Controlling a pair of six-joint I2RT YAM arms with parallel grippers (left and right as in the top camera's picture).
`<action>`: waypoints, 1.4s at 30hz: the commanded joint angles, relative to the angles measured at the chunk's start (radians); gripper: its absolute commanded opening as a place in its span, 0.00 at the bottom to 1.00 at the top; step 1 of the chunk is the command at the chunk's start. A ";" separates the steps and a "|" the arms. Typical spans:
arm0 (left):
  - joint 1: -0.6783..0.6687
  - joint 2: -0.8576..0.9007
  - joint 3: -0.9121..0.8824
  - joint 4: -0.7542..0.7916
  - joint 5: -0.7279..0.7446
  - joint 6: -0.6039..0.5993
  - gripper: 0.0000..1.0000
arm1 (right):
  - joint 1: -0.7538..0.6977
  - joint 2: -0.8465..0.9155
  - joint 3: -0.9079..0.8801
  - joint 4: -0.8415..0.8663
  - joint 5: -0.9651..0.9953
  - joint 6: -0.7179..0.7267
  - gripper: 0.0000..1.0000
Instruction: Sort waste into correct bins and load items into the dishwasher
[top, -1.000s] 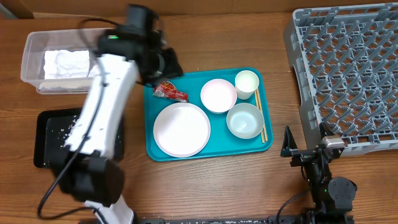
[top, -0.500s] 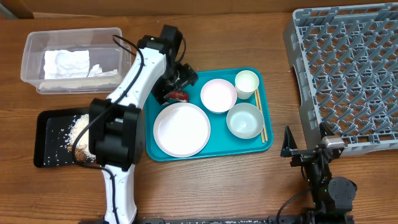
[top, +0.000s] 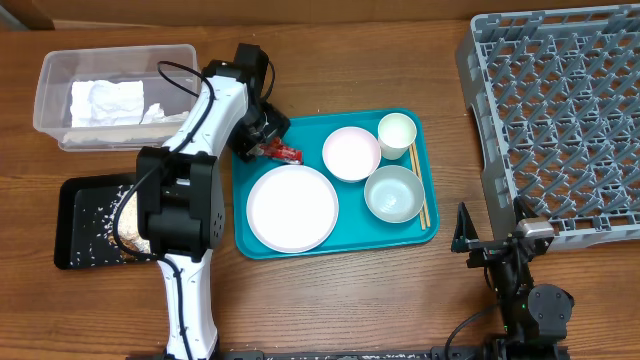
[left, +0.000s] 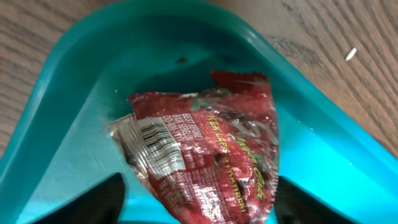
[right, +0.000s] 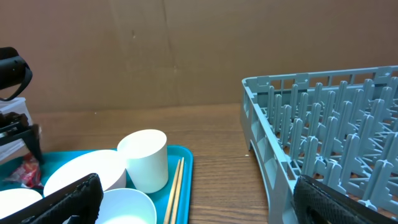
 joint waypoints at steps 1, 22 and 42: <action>-0.014 0.007 0.007 0.000 0.004 -0.002 0.65 | -0.006 -0.010 -0.011 0.006 0.006 0.000 1.00; -0.015 -0.001 0.100 -0.001 0.200 0.095 0.04 | -0.006 -0.010 -0.011 0.006 0.006 0.000 1.00; 0.122 -0.241 0.386 -0.080 -0.417 0.206 0.04 | -0.006 -0.010 -0.011 0.006 0.006 0.000 1.00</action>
